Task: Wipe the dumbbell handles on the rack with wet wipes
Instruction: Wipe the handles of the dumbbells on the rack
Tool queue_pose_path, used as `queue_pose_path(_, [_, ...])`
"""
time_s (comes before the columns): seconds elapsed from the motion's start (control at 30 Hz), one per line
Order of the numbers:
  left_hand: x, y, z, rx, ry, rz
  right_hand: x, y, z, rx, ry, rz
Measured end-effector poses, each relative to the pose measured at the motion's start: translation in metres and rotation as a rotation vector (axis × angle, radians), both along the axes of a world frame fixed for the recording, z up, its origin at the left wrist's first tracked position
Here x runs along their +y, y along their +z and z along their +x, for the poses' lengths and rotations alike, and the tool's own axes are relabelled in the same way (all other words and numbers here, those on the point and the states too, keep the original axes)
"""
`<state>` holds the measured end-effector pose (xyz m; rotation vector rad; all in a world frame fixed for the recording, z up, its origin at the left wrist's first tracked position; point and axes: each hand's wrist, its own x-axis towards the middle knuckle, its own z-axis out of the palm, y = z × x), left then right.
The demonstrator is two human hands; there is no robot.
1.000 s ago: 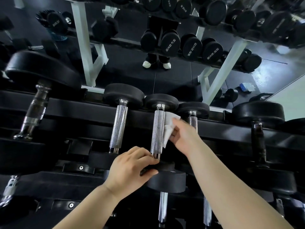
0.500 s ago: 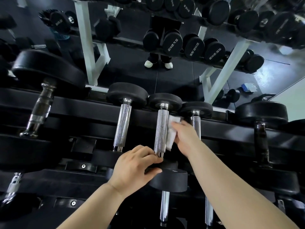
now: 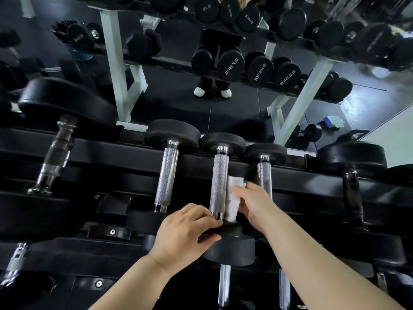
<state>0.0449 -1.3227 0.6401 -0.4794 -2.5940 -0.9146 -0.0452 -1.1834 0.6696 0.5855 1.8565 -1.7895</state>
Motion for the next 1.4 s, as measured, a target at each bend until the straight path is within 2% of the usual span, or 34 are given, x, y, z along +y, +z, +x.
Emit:
queue_pose_path(0.03, [0.0, 0.0, 0.0, 0.002, -0.003, 0.004, 0.006, 0.001, 0.003, 0.026, -0.026, 0.003])
queue_pose_path(0.1, [0.0, -0.001, -0.001, 0.005, -0.004, 0.003, 0.013, 0.007, 0.001, 0.245, -0.066, 0.148])
queue_pose_path(0.13, [0.0, -0.001, -0.001, 0.008, 0.0, -0.001, 0.013, 0.013, -0.001, 0.407, -0.024, 0.234])
queue_pose_path(0.2, [0.0, -0.001, 0.0, 0.009, 0.003, 0.0, 0.006, 0.019, -0.002, 0.664, 0.22, 0.341])
queue_pose_path(0.27, [0.0, -0.001, 0.0, 0.015, 0.005, -0.005, 0.001, 0.01, 0.002, 0.707, 0.494, 0.445])
queue_pose_path(0.5, [0.0, -0.003, 0.0, 0.02, -0.011, -0.006, 0.012, 0.002, 0.01, 0.857, 0.994, 0.651])
queue_pose_path(0.6, [0.0, -0.001, -0.001, 0.001, -0.001, -0.02, 0.001, 0.004, -0.01, 0.944, 0.985, 0.77])
queue_pose_path(0.7, [-0.001, -0.002, -0.001, -0.002, -0.003, -0.009, -0.011, 0.003, -0.021, 0.911, 0.914, 0.818])
queue_pose_path(0.87, [-0.001, -0.004, 0.001, 0.001, 0.002, -0.016, -0.008, -0.002, -0.012, 0.918, 1.224, 0.806])
queue_pose_path(0.93, [0.0, -0.005, 0.003, 0.006, 0.011, -0.002, -0.01, 0.003, -0.021, 0.952, 1.224, 0.829])
queue_pose_path(1.0, [0.002, -0.005, 0.005, 0.006, 0.039, 0.017, -0.018, 0.0, -0.036, 1.012, 1.179, 0.947])
queue_pose_path(1.07, [0.002, -0.005, 0.006, 0.011, 0.057, 0.026, -0.025, -0.005, -0.042, 1.0, 1.135, 0.98])
queue_pose_path(1.17, [0.002, -0.005, 0.005, 0.018, 0.056, 0.038, -0.019, -0.003, -0.027, 1.042, 1.338, 0.933])
queue_pose_path(1.23, [0.003, -0.006, 0.004, 0.023, 0.057, 0.046, -0.006, -0.002, -0.012, 1.115, 1.39, 0.857])
queue_pose_path(1.33, [0.003, -0.007, 0.005, 0.023, 0.063, 0.052, 0.006, -0.002, -0.02, 1.262, 1.275, 0.838])
queue_pose_path(1.4, [0.004, -0.006, 0.005, 0.014, 0.07, 0.052, 0.0, 0.01, -0.031, 1.139, 1.109, 0.825])
